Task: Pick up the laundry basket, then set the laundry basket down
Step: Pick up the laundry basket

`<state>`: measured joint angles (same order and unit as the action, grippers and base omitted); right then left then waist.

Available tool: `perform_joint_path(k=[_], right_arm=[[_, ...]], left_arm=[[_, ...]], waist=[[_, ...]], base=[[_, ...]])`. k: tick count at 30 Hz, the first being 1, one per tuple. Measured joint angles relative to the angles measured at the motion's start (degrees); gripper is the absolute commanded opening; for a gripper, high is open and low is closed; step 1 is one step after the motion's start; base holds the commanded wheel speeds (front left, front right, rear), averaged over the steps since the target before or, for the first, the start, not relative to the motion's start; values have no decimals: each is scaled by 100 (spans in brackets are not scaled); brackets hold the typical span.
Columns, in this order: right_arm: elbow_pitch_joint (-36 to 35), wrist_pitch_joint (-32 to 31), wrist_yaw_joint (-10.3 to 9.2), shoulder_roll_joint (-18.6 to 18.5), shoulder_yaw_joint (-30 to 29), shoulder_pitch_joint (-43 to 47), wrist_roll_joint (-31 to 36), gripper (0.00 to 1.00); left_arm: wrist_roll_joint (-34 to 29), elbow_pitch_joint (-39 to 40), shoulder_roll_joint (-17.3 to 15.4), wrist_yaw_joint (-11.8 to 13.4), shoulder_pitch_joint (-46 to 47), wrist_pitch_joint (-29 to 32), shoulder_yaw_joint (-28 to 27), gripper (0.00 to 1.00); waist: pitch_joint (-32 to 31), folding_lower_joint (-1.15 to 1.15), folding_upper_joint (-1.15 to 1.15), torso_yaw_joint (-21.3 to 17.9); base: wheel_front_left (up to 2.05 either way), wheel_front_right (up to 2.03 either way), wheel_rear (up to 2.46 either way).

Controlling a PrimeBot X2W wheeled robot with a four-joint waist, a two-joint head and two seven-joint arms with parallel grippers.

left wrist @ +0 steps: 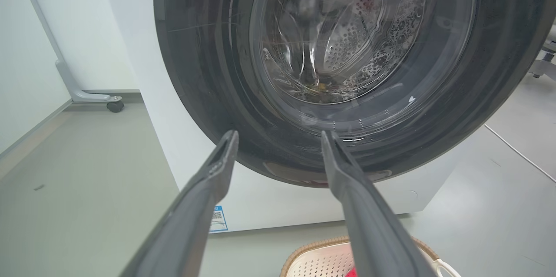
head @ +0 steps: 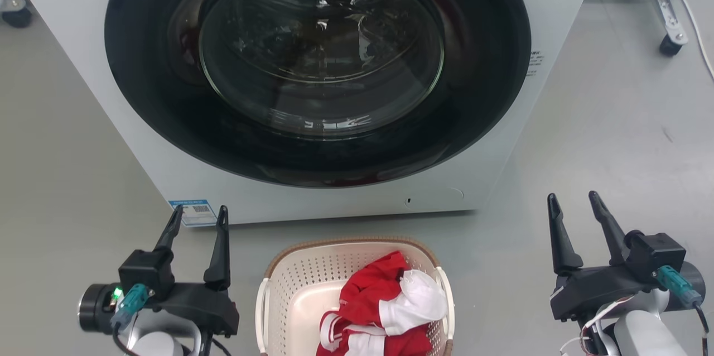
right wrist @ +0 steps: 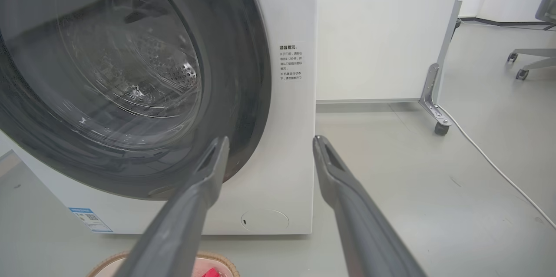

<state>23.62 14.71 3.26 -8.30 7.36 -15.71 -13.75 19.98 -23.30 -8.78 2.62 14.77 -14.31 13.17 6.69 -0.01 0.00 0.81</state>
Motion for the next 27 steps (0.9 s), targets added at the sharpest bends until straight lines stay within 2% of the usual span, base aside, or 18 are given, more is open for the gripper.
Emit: perform_joint_path(k=[11,27], right_arm=[[86,0,35,33,83,248,0,100],[66,0,53,46,115,292,0,100]], left_arm=[[-33,321,-120,57,-437,0,-16,100],[-29,633,-141,169,-624,137,-81,100]], waist=[[-366,0,0,-50],[-397,1,1,-97]], base=[[0,0,0],[0,0,0]])
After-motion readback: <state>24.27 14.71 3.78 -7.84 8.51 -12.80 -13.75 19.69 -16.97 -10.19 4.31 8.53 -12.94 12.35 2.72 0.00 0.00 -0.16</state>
